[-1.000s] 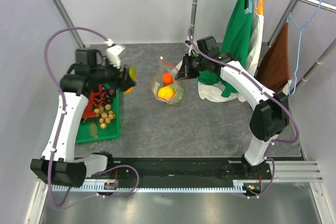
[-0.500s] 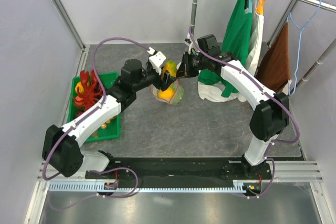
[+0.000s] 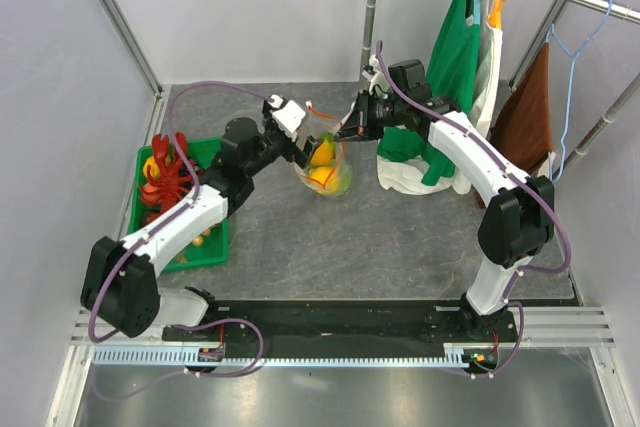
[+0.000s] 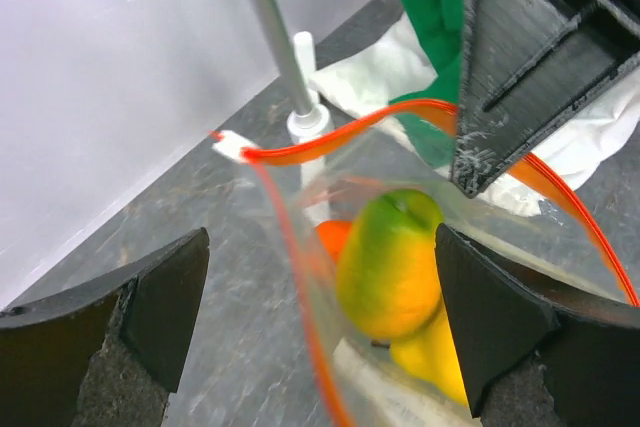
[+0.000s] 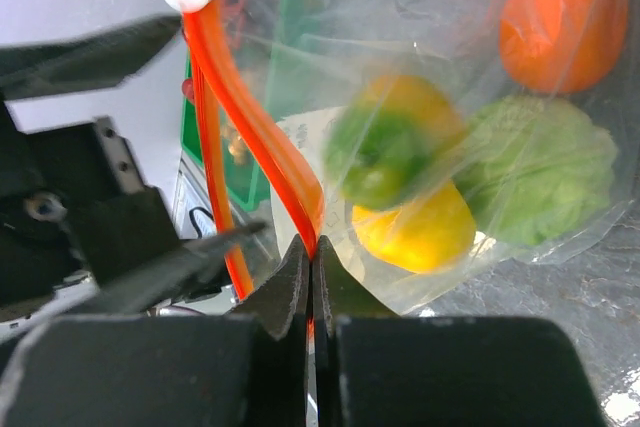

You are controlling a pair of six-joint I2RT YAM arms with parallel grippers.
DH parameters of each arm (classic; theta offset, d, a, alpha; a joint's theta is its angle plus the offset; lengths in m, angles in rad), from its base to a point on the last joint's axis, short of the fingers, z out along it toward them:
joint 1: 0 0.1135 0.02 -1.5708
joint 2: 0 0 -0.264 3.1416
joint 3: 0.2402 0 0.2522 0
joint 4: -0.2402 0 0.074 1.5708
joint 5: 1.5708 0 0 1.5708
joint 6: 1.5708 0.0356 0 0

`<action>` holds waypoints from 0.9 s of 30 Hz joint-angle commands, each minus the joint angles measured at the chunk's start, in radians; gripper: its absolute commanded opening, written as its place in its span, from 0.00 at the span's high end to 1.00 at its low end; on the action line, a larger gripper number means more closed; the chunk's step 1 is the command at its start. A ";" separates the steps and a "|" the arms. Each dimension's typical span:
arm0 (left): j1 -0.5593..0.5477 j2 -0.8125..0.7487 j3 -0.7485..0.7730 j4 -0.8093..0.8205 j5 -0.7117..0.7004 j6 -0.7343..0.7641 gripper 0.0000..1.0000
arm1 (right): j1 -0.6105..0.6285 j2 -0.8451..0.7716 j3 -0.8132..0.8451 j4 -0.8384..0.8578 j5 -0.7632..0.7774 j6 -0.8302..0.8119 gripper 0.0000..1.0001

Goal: Place the food in the zip-top bag and seal the zipper
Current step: Place the fake fruit in the zipper food storage bag, then adjust the zipper food storage bag at the center of the board.

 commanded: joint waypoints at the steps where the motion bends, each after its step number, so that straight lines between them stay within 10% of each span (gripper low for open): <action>1: 0.031 -0.161 0.109 -0.234 0.011 -0.077 0.00 | -0.006 0.002 0.032 0.037 -0.031 0.020 1.00; 7: 0.039 -0.227 0.141 -0.659 -0.043 -0.253 0.15 | -0.004 0.007 0.038 0.041 -0.029 0.020 1.00; 16: 0.039 -0.080 0.227 -0.765 -0.034 -0.442 0.17 | 0.002 -0.023 0.031 0.043 -0.040 0.008 1.00; 22: 0.039 0.004 0.365 -0.923 0.201 -0.459 0.95 | 0.005 -0.085 0.019 0.024 -0.003 -0.010 1.00; 27: 0.039 -0.036 0.474 -0.991 0.351 -0.482 0.98 | 0.003 -0.196 0.003 -0.031 0.050 -0.021 1.00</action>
